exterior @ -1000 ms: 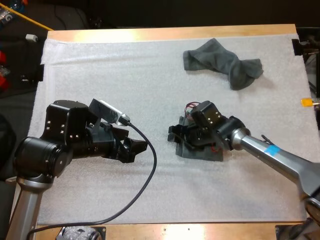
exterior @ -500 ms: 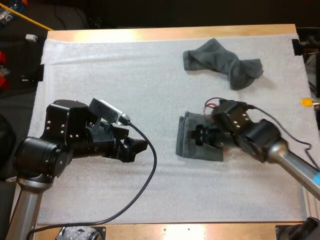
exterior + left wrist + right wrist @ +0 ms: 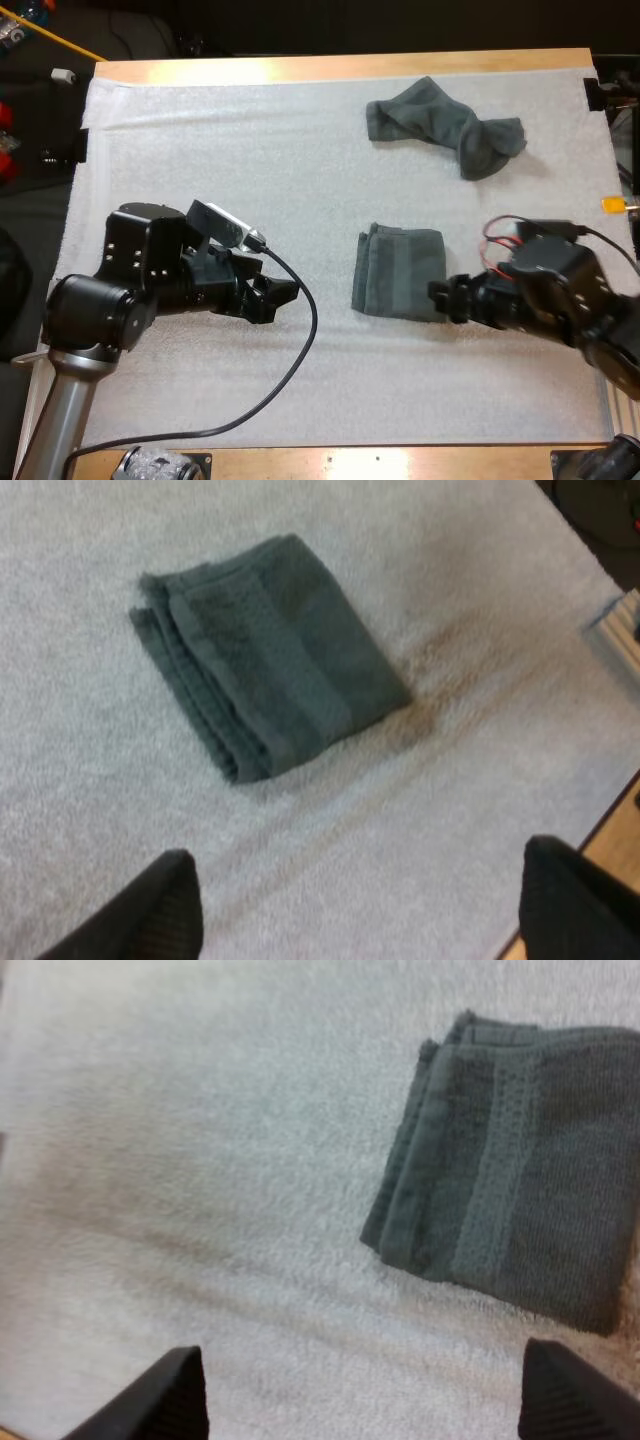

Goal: Pick towel from pile, fold and stack

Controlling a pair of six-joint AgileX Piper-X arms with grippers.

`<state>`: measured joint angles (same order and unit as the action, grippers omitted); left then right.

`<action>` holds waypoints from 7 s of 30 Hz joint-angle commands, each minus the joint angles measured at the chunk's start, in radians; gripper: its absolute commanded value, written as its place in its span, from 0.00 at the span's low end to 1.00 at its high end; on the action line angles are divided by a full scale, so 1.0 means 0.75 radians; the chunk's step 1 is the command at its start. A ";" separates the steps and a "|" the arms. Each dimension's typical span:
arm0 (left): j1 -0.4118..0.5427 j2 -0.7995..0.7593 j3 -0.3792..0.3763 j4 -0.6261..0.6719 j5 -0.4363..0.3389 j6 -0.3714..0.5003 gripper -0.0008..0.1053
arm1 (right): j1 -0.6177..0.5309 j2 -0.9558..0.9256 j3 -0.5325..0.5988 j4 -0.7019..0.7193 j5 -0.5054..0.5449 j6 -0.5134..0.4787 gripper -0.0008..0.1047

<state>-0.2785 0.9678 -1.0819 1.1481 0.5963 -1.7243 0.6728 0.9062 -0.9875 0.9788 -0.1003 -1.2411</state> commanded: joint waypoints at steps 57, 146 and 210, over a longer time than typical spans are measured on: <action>-0.351 1.212 -0.116 -0.628 0.036 -0.488 0.63 | 0.003 -0.296 -0.007 0.223 0.017 -0.016 0.61; 0.662 0.757 -0.132 -0.138 -0.538 0.038 0.59 | 0.003 -0.296 -0.007 0.208 -0.135 -0.025 0.61; 0.601 0.896 0.133 -0.178 -0.691 0.029 0.59 | 0.003 -0.296 -0.007 0.208 -0.135 -0.008 0.61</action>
<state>0.1748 1.6454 -0.9785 1.0140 0.0945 -1.7074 0.6728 0.6885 -0.9875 1.1411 -0.1900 -1.2376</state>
